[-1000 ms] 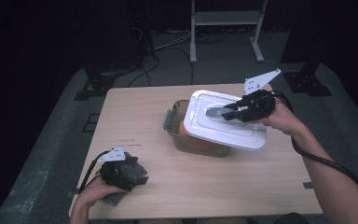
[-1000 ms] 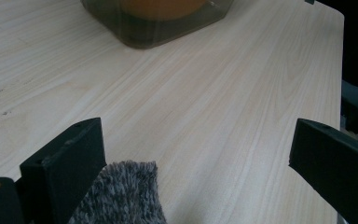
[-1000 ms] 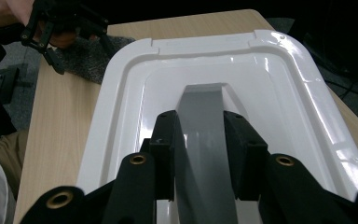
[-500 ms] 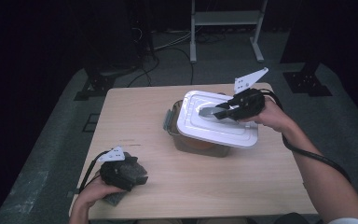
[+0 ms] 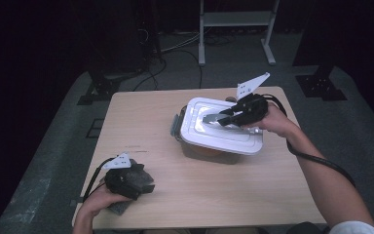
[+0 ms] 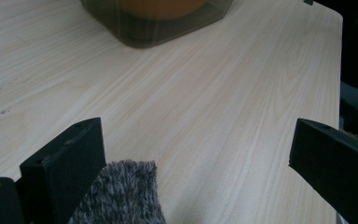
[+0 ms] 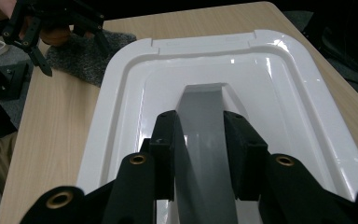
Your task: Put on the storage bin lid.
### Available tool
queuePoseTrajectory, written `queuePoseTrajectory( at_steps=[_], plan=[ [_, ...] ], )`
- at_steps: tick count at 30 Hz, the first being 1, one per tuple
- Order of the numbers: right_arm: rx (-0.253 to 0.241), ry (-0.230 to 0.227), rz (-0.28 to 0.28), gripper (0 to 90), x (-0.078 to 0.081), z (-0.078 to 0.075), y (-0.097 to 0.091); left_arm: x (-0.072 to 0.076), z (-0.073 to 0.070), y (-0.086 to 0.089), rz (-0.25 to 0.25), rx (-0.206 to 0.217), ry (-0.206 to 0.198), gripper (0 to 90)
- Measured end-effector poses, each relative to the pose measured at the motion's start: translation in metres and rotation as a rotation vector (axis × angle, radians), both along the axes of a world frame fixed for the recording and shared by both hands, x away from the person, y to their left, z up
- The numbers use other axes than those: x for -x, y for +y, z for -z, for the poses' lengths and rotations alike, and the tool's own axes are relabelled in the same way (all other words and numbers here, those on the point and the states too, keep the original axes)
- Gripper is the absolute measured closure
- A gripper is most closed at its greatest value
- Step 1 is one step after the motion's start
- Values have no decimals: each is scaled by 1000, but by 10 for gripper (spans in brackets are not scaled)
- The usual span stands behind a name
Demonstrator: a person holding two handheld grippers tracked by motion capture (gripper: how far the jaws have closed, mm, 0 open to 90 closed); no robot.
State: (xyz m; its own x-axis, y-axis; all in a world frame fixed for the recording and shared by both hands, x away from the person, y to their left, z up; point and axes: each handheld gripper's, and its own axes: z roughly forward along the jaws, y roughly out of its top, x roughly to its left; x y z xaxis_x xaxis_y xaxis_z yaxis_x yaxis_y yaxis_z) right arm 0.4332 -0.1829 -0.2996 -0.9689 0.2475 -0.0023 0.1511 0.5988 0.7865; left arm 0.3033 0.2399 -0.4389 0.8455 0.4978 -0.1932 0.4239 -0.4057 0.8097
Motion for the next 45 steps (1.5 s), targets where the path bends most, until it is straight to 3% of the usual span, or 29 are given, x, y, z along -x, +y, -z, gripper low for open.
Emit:
queuePoseTrajectory(
  at_steps=[14, 23, 45],
  plan=[
    [6, 11, -16, 656, -11, 4, 16, 1, -1, -1, 6, 2, -2, 26],
    [20, 39, -16, 656, -24, 16, 21, 1, -1, 0, 3, 3, 1, 27],
    [21, 81, -38, 656, -37, 29, 22, 1, 1, 0, 7, 2, 5, 27]
  ],
)
